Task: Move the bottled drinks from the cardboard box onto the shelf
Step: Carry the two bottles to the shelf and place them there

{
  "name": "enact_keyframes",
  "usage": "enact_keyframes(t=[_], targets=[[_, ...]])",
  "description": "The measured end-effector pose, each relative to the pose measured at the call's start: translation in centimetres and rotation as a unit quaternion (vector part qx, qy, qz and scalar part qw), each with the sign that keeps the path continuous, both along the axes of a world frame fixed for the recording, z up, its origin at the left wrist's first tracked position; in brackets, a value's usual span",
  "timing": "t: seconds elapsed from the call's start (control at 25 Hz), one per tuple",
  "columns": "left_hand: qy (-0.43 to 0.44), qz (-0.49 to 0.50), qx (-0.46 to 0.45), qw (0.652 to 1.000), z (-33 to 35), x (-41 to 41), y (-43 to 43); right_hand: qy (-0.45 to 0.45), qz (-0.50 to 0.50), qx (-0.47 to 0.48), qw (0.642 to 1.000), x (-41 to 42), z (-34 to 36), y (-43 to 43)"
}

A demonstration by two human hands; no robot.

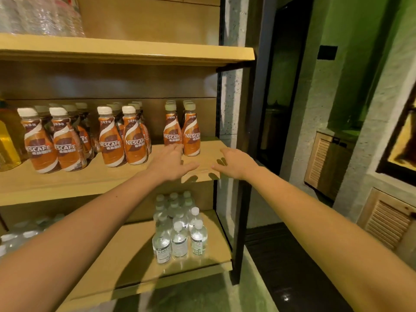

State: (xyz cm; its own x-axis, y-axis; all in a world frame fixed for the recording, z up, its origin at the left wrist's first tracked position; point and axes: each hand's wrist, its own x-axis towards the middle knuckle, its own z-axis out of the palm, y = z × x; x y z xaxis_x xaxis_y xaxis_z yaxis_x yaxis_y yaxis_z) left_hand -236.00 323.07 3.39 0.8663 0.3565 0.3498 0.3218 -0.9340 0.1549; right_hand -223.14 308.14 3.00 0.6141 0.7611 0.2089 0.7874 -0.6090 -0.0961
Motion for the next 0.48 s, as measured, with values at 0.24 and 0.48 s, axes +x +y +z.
enact_keyframes(t=[0.24,0.48], targets=[[0.068,-0.119,0.011,0.991,-0.3,1.7,-11.9,-0.012,-0.150,-0.011,0.989,-1.8,-0.9,-13.5],[0.083,-0.283,0.020,0.955,-0.5,6.0,-27.3,0.028,-0.308,-0.026,0.951,-2.3,-1.7,-30.4]])
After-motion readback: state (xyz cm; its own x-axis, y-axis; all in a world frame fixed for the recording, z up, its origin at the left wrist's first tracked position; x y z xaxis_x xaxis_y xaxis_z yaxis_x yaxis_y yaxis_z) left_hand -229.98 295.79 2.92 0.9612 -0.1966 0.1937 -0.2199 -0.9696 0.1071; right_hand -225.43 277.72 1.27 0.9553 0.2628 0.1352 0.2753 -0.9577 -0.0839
